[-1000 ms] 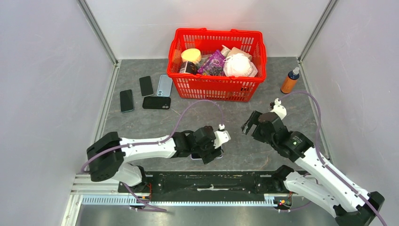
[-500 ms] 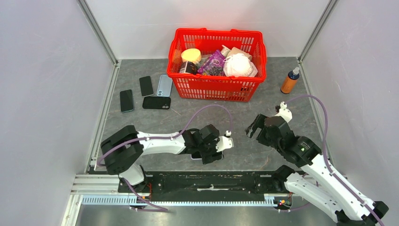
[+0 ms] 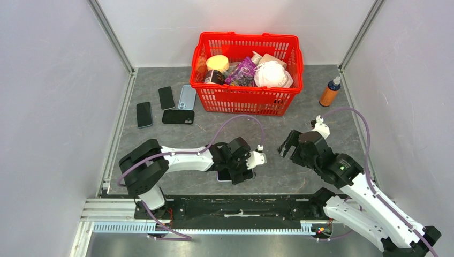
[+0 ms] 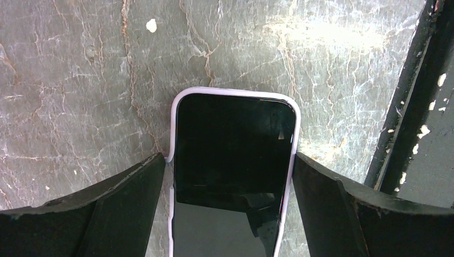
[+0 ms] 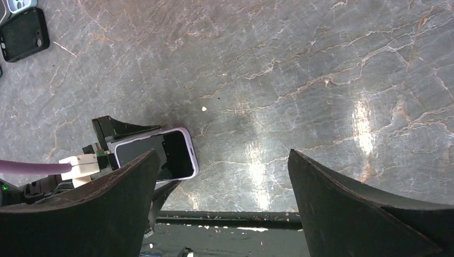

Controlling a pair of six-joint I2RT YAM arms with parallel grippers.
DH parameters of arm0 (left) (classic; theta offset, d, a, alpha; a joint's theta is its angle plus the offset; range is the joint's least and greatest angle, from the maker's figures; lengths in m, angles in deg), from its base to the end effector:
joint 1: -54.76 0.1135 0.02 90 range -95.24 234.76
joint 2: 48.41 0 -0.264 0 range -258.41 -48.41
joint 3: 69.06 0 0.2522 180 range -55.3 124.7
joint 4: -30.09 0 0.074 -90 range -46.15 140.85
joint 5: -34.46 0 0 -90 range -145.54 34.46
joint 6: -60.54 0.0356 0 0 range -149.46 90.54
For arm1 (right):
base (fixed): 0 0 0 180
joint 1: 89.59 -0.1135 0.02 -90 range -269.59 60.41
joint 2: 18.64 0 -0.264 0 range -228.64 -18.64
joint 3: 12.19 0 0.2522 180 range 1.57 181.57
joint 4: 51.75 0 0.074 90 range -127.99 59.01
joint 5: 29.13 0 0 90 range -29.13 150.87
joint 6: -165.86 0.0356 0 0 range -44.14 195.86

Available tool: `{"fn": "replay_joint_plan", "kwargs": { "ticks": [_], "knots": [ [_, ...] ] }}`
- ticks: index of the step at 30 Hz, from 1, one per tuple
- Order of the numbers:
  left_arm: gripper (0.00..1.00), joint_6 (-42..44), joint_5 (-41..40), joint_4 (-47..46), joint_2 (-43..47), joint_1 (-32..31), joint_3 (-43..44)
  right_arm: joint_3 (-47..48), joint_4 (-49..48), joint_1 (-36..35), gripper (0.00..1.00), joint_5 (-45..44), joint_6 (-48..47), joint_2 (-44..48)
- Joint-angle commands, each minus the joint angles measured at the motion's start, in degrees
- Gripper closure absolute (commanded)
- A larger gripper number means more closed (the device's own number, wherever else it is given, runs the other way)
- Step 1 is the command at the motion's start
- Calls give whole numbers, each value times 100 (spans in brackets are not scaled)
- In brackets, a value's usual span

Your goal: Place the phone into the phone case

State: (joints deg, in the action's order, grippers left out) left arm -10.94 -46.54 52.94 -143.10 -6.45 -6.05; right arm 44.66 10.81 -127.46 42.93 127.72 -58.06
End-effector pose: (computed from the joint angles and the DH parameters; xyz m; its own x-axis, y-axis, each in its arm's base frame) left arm 0.1490 -0.2827 0.1553 -0.0831 0.8026 -0.5907 0.9868 0.1489 0.0635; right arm 0.1115 0.0729 0.2802 -0.6699 0.4269 -0.6074 0.1853 0.8884 0.4201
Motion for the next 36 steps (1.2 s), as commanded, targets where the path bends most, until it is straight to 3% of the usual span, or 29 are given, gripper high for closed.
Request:
{"fn": "replay_joint_plan", "kwargs": {
  "ticks": [1, 13, 20, 26, 30, 36],
  "knots": [
    [7, -237, -147, -236, -325, 22, 101, 160, -81, 16, 3, 20, -51, 41],
    [46, -2362, -1319, -1097, -321, 29, -94, 155, 77, 16, 3, -78, -34, 193],
    [47, -3826, -2711, -946, -412, 65, 367, 95, -44, 20, 3, -121, -48, -43],
    [49, -5656, -4516, 181, -872, 425, 1372, 68, -147, 21, 4, -116, -43, -224],
    [50, -6061, -4695, 546, -1331, 890, 1895, 51, -144, 17, 4, -117, -52, -225],
    [46, -6199, -4776, 326, -1571, 1217, 2005, -35, -162, 23, 4, -118, -35, -263]
  ]
}}
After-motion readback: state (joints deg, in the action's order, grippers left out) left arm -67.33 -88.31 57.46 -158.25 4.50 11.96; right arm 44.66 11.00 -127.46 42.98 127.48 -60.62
